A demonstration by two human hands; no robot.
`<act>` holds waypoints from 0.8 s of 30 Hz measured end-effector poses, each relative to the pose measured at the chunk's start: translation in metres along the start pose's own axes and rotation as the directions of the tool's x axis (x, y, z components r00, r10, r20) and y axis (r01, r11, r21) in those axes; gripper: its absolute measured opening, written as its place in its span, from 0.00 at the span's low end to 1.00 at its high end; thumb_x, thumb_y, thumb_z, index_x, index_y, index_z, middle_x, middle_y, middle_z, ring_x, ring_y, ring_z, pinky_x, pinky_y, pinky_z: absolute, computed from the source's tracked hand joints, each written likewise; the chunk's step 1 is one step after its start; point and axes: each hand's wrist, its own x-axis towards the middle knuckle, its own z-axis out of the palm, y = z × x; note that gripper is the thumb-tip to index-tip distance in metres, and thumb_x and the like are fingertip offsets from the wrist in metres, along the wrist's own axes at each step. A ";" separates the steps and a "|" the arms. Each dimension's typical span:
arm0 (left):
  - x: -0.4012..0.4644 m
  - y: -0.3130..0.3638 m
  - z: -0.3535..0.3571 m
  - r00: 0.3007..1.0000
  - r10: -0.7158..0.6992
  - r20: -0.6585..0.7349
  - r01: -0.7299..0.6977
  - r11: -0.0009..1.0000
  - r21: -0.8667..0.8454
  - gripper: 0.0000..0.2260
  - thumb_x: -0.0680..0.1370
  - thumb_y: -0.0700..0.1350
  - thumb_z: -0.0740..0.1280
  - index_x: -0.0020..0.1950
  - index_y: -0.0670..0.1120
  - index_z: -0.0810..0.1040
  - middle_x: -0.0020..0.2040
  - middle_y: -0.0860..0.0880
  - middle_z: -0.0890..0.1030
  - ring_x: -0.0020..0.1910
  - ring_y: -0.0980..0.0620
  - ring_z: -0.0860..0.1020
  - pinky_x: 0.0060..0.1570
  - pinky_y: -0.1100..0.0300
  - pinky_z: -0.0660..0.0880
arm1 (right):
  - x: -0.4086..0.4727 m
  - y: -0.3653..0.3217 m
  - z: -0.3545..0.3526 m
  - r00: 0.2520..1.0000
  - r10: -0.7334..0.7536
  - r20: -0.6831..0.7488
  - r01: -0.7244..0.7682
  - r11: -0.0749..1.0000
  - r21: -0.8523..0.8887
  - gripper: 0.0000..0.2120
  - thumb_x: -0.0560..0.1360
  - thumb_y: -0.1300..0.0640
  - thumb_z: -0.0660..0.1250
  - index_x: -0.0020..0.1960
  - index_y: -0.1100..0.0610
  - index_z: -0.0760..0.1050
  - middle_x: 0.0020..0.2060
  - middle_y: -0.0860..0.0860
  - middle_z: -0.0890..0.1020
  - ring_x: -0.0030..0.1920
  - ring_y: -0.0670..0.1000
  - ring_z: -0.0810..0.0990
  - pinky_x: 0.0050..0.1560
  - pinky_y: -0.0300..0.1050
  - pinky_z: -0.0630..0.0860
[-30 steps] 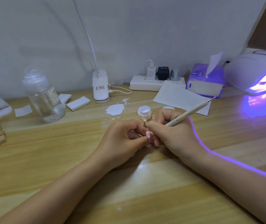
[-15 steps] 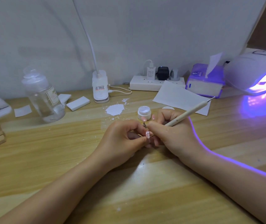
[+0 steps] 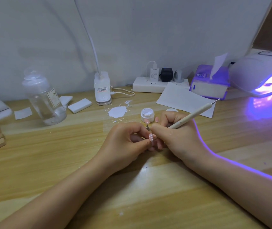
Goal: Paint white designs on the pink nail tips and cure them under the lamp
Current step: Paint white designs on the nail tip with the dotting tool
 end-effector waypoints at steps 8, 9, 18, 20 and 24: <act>0.000 0.001 0.000 1.000 0.006 0.004 -0.006 1.000 0.014 0.11 0.72 0.36 0.69 0.33 0.48 0.77 0.29 0.51 0.82 0.29 0.51 0.76 0.31 0.61 0.69 | 0.000 0.000 0.000 1.000 -0.003 0.009 0.003 1.000 0.011 0.20 0.66 0.74 0.62 0.22 0.57 0.63 0.15 0.51 0.70 0.20 0.51 0.71 0.23 0.36 0.69; 0.000 0.001 0.000 1.000 0.009 0.002 -0.009 1.000 0.013 0.11 0.72 0.35 0.69 0.33 0.48 0.77 0.29 0.51 0.82 0.31 0.48 0.77 0.33 0.58 0.69 | 0.000 0.000 0.000 1.000 -0.002 0.010 0.002 1.000 0.012 0.19 0.66 0.74 0.62 0.22 0.57 0.63 0.15 0.51 0.70 0.19 0.50 0.71 0.23 0.36 0.69; 0.001 -0.001 0.000 0.999 0.029 -0.013 -0.029 1.000 0.004 0.10 0.72 0.37 0.70 0.34 0.48 0.77 0.32 0.47 0.83 0.36 0.34 0.79 0.36 0.51 0.73 | 0.002 0.003 0.000 1.000 -0.001 -0.027 0.001 1.000 0.019 0.21 0.69 0.71 0.65 0.22 0.55 0.63 0.14 0.51 0.70 0.18 0.47 0.70 0.23 0.34 0.69; 0.000 -0.002 0.000 1.000 0.028 0.001 -0.028 1.000 0.003 0.08 0.72 0.38 0.70 0.35 0.48 0.78 0.31 0.49 0.83 0.30 0.45 0.79 0.34 0.56 0.72 | 0.002 0.002 -0.001 0.998 -0.015 -0.064 0.017 0.999 0.036 0.21 0.69 0.69 0.65 0.22 0.55 0.63 0.14 0.50 0.69 0.17 0.45 0.70 0.23 0.33 0.70; 0.000 -0.004 0.001 0.999 0.035 0.008 -0.035 0.999 -0.023 0.07 0.71 0.40 0.72 0.35 0.47 0.77 0.31 0.50 0.83 0.33 0.49 0.78 0.37 0.54 0.73 | 0.005 0.001 -0.003 0.980 -0.018 -0.197 0.035 0.996 0.085 0.22 0.68 0.69 0.65 0.22 0.55 0.62 0.16 0.52 0.68 0.17 0.44 0.67 0.27 0.33 0.72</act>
